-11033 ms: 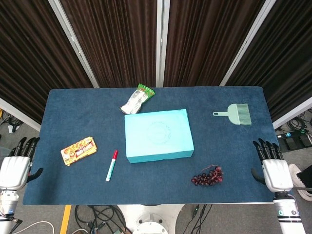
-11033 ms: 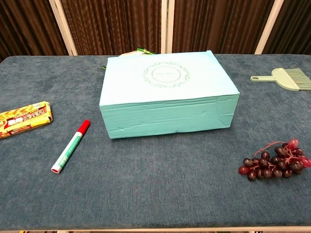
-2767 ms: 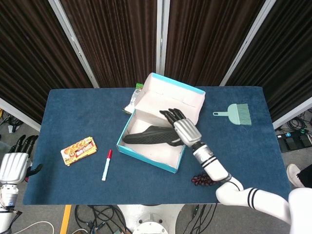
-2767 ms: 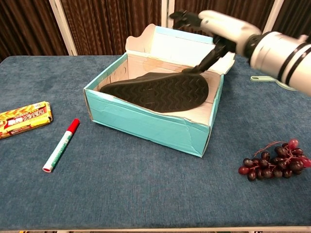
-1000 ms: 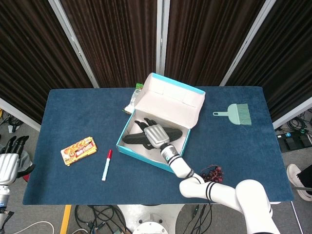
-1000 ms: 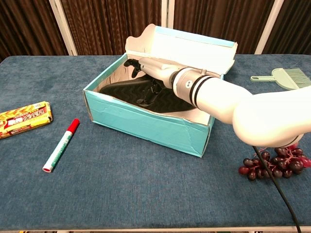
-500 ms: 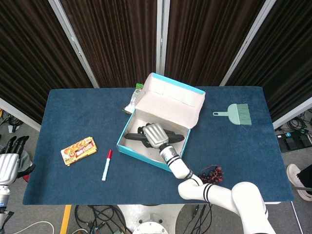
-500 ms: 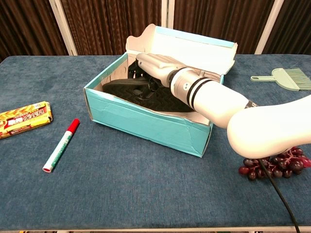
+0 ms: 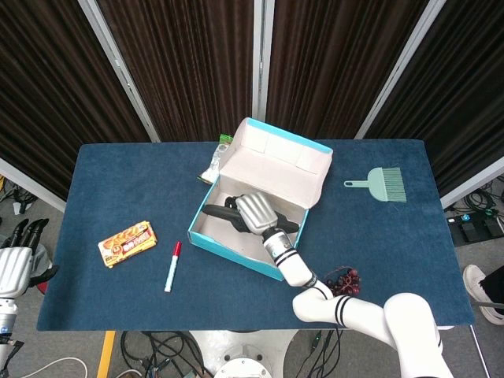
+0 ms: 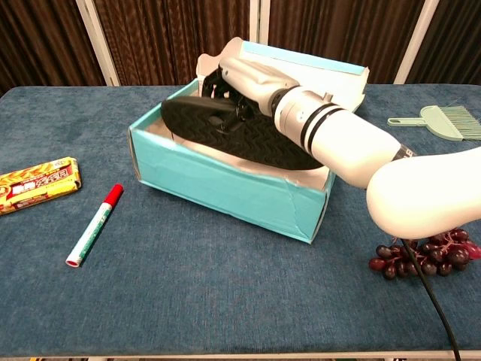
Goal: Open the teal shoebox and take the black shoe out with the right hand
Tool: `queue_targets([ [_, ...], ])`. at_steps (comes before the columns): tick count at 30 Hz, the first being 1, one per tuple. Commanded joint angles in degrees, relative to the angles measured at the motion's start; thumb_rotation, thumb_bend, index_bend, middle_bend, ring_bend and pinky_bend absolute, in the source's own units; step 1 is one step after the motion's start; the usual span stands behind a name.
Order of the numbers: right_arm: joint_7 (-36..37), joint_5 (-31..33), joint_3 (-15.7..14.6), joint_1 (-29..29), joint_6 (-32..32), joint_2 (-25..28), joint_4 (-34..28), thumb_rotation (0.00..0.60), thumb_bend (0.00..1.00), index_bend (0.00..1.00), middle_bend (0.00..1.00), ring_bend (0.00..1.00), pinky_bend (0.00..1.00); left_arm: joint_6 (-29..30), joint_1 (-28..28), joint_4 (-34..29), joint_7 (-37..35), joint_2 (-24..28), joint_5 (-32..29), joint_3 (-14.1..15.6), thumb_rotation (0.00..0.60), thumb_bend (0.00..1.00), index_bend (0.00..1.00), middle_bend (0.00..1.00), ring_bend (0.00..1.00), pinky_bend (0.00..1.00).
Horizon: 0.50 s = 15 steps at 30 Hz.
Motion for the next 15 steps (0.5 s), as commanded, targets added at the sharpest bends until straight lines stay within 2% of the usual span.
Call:
queue_targets([
  [1,1.8,-1.4,1.0,-0.7,2.1,1.7,-2.8,0.600,0.47,0.76,0.67,0.54,0.66,0.0,0.0,-0.4,0.1,0.2,0.1,0.0,0.600,0.19,0.08,0.11,0.03,0.29],
  [11,1.9,-7.0,3.9,-4.8,12.3,12.6,-20.5,0.600,0.47,0.76,0.67,0.54,0.66,0.2,-0.5,-2.2,1.5,0.4,0.5,-0.1,0.600,0.19,0.08,0.11,0.03,0.29],
  [15,-0.1,-7.7,3.5,-7.4,14.8,17.2,-26.0,0.600,0.47,0.76,0.67,0.54,0.66,0.4,-0.6,-2.8,2.1,0.3,0.9,0.1,0.600,0.19,0.08,0.11,0.03,0.29],
])
